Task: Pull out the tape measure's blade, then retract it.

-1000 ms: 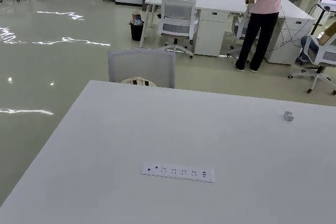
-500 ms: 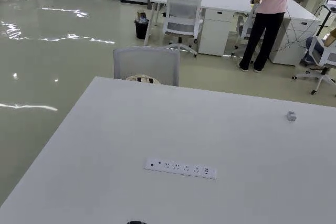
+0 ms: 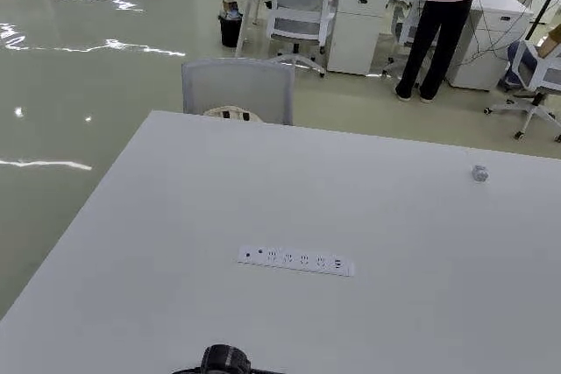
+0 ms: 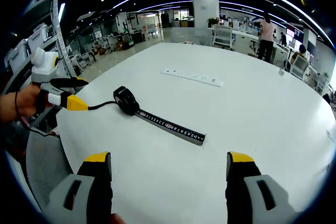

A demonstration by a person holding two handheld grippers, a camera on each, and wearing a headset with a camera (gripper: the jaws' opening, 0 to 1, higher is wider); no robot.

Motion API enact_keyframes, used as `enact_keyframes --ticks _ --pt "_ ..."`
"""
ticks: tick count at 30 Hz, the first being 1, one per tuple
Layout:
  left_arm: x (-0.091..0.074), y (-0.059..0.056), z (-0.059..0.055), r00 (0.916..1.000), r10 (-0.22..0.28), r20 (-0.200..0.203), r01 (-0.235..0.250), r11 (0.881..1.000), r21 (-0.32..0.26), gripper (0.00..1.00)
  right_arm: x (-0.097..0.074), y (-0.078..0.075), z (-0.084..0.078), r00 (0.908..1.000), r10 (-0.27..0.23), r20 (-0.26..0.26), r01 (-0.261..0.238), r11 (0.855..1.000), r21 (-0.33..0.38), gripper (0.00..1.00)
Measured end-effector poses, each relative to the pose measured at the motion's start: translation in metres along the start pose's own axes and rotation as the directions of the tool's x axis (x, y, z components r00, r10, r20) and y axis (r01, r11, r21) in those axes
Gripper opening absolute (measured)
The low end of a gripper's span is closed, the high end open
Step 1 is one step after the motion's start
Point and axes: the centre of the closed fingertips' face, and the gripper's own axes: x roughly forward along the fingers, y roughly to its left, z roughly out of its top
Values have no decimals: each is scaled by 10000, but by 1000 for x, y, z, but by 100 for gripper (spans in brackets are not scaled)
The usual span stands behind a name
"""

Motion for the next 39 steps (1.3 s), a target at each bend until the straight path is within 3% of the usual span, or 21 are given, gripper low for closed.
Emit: enact_keyframes --ticks 10,21,23,24,28,33,39 --pt "-19 -8 1 9996 227 184 -218 9987 -463 100 -10 2 1 10000 -84 40 84 9999 116 98" --pt "-32 -16 -6 9981 610 -119 -617 9955 -724 100 -24 5 -2 9999 -134 37 133 9997 214 100" --pt "-33 -19 -4 9978 668 -17 -667 9944 -823 100 -26 7 -2 9999 -128 27 128 9999 114 100" --pt "-34 -18 -9 9959 848 -310 -870 9931 -787 100 -27 7 -2 9999 -111 19 111 9999 97 100" --pt "-37 -22 -4 9939 1087 -174 -1099 9895 -934 100 -30 7 2 9999 -71 76 71 10000 30 99" --pt "-37 -29 11 9942 1047 239 -1018 9895 -1028 100 -30 3 3 10000 67 70 -66 9997 -232 95" --pt "-35 -29 17 9926 1164 334 -1137 9908 -738 96 -24 -2 1 9999 122 -105 -126 9993 -346 93"
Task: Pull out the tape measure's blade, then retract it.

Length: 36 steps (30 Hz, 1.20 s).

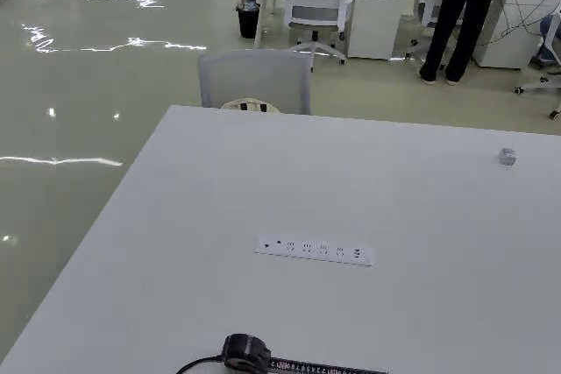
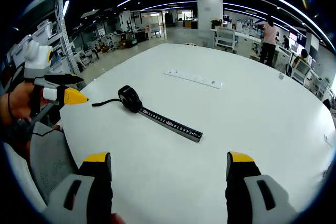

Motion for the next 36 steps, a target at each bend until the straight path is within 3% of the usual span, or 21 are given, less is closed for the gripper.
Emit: enact_keyframes --ticks 9,17,19,36 --pt "13 10 10 9996 242 119 -235 9982 -548 91 15 -3 -3 9997 94 -241 -100 9996 -268 88" --pt "22 14 11 9995 297 133 -287 9969 -727 86 23 -4 -3 9991 180 -376 -190 9995 -260 87" --pt "36 18 9 9993 375 -1 -373 9947 -960 86 33 -10 -3 9983 263 -525 -281 9991 -324 87" --pt "66 24 3 9974 453 -558 -512 9928 -1082 85 61 -28 -4 9941 562 -932 -633 9952 -744 85"
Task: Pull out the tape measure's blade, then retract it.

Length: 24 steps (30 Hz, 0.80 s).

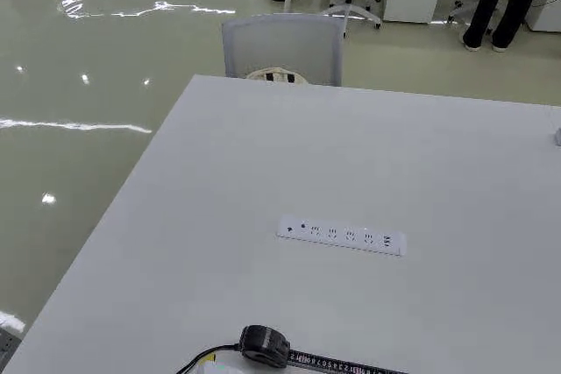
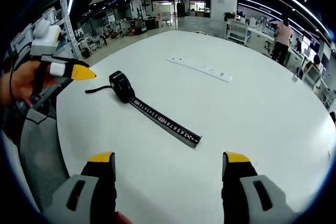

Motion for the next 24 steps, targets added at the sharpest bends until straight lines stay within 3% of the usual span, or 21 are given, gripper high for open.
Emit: enact_keyframes --ticks 7,13,19,20,24 --pt "1 0 -1 10000 26 -65 -26 10000 -27 83 1 0 0 10000 38 -27 -38 10000 -23 84" --pt "15 6 -6 9993 139 -355 -144 9998 -130 83 13 -6 -3 9996 198 -216 -208 9988 -451 82" --pt "17 6 -6 9990 174 -416 -182 9996 -195 83 17 -8 -3 9992 269 -284 -283 9983 -517 81" --pt "25 8 -12 9982 237 -559 -255 9991 -326 83 27 -10 -6 9978 438 -491 -484 9941 -971 81" --pt "29 8 -14 9977 269 -628 -292 9989 -362 82 31 -11 -9 9956 646 -679 -726 9898 -1228 79"
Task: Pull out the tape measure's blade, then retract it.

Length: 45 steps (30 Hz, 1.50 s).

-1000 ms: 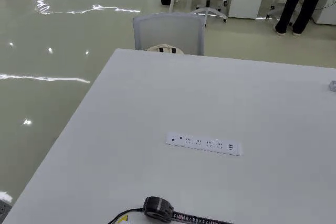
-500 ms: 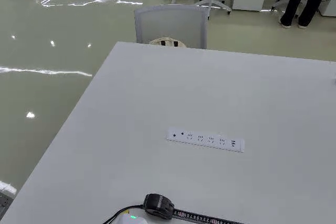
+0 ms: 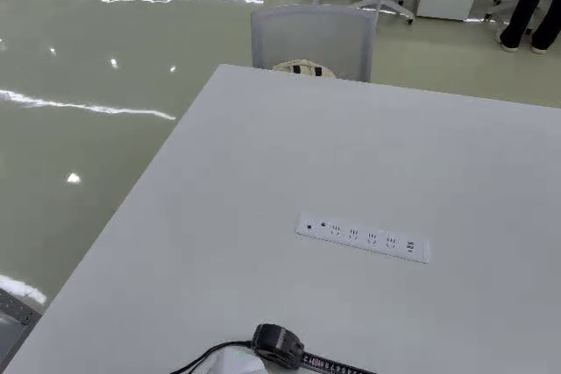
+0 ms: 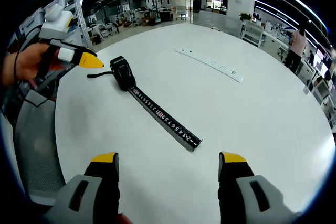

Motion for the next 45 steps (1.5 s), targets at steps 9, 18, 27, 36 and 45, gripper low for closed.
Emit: enact_keyframes --ticks 9,18,27,36,45 --pt "11 -2 1 9999 15 -107 -14 10000 10 80 11 -3 -9 9978 458 -485 -485 9973 -557 76" --pt "22 -3 5 9999 39 -142 -40 10000 -43 77 20 -11 -13 9950 650 -754 -730 9915 -1080 73" --pt "31 0 6 9996 167 -227 -170 9998 -93 76 31 -22 -12 9910 889 -1003 -1047 9807 -1653 70" --pt "38 1 2 9990 182 -413 -192 9995 -243 75 39 -27 -12 9862 1178 -1164 -1430 9602 -2401 64" --pt "42 1 -4 9981 216 -571 -237 9991 -360 74 45 -32 -15 9809 1374 -1377 -1742 9355 -3073 58"
